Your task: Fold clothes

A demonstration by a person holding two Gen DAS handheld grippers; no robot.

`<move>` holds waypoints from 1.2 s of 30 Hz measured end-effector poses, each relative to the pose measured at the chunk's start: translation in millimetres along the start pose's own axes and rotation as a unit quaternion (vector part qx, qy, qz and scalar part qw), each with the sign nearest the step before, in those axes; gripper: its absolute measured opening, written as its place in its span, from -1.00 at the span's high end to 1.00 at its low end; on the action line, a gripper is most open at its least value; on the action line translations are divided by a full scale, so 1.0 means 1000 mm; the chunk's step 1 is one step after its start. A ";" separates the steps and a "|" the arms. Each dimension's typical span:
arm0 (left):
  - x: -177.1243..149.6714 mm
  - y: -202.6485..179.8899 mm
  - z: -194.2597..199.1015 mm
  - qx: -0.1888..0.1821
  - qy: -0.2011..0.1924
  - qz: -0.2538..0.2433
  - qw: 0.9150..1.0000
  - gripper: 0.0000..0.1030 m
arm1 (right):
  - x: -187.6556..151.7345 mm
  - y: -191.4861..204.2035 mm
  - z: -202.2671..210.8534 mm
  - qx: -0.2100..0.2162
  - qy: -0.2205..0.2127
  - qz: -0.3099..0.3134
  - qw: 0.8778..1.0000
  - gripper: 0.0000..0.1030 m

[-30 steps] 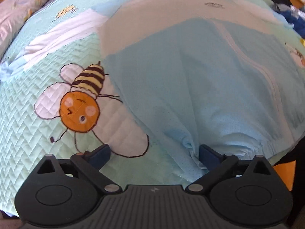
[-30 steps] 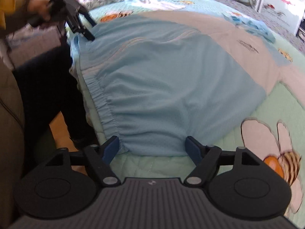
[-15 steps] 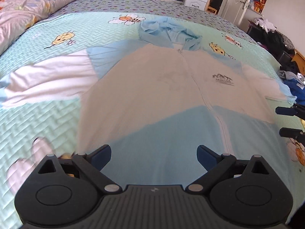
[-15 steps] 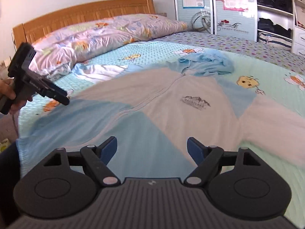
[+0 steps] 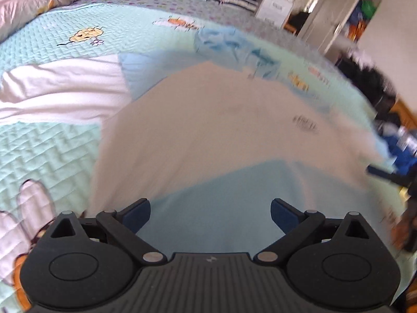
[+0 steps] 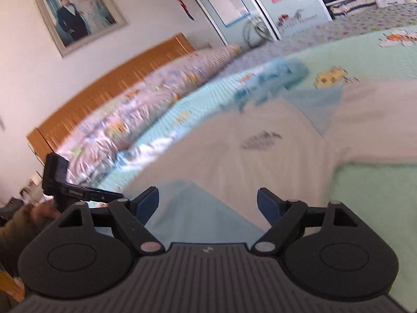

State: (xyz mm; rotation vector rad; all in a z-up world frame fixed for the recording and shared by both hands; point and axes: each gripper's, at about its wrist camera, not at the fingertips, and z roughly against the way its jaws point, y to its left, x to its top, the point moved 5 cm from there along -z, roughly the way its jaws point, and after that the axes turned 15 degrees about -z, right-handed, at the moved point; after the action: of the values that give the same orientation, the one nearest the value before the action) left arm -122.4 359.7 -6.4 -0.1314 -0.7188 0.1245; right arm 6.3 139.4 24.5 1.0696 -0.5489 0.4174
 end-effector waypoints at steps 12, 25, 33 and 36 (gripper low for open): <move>-0.004 -0.024 -0.029 0.108 0.077 -0.095 0.987 -0.97 | -0.037 -0.003 -0.040 -0.097 0.061 0.112 0.987 -0.96; 0.052 -0.042 -0.028 0.215 0.029 -0.144 0.965 -0.98 | -0.007 0.039 -0.050 -0.060 -0.001 0.117 0.991 -1.00; 0.058 -0.044 -0.055 0.224 0.038 -0.157 0.961 -0.98 | -0.002 0.002 -0.058 -0.107 0.003 0.077 0.991 -1.00; 0.053 -0.041 -0.067 0.225 0.051 -0.159 0.960 -0.99 | -0.008 -0.013 -0.057 -0.120 0.015 0.068 0.990 -1.00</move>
State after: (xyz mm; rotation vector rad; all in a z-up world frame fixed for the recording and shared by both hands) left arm -35.4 322.4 -15.2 0.4098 -0.5848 -0.0290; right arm 19.5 184.8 -10.2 0.7955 -0.6308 0.4740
